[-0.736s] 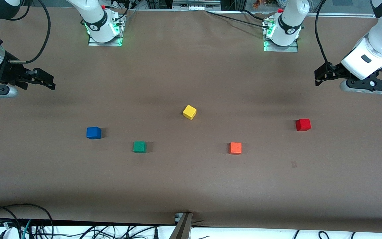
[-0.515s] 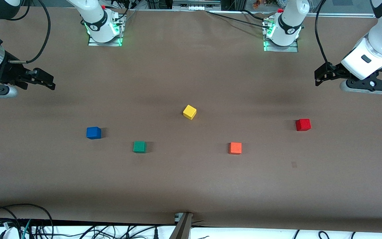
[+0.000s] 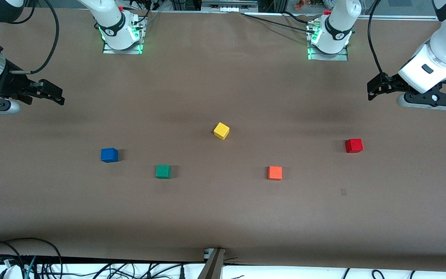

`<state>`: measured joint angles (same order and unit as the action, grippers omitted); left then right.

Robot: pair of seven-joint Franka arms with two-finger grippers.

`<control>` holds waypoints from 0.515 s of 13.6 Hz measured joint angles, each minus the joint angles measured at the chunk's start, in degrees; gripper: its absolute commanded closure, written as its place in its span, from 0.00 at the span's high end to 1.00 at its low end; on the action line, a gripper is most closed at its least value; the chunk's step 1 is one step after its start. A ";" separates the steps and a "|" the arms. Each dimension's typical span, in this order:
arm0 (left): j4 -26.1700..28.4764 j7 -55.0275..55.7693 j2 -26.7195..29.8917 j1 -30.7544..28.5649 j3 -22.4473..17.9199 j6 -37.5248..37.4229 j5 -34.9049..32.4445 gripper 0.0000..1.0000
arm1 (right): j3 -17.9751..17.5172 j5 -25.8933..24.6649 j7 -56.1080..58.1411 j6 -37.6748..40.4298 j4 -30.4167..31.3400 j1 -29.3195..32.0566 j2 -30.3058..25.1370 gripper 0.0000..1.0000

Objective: Pass red block to right arm, stack on blue

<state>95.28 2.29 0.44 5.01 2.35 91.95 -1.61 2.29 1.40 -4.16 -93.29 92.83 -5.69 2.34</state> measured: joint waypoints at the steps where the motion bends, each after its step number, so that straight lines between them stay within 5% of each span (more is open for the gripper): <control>1: -0.02 0.00 -0.07 0.00 0.00 -1.01 0.00 1.00 | 0.00 0.00 0.00 0.00 0.00 -0.02 0.00 1.00; 7: 0.13 0.00 -3.66 -0.60 -0.77 -4.16 0.00 1.00 | -0.01 0.01 0.00 -0.02 -0.03 -0.35 0.00 1.00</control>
<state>95.41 2.29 -3.22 4.42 1.58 87.78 -1.61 2.28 1.41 -4.16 -93.31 92.80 -6.04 2.33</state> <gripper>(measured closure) 0.000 0.000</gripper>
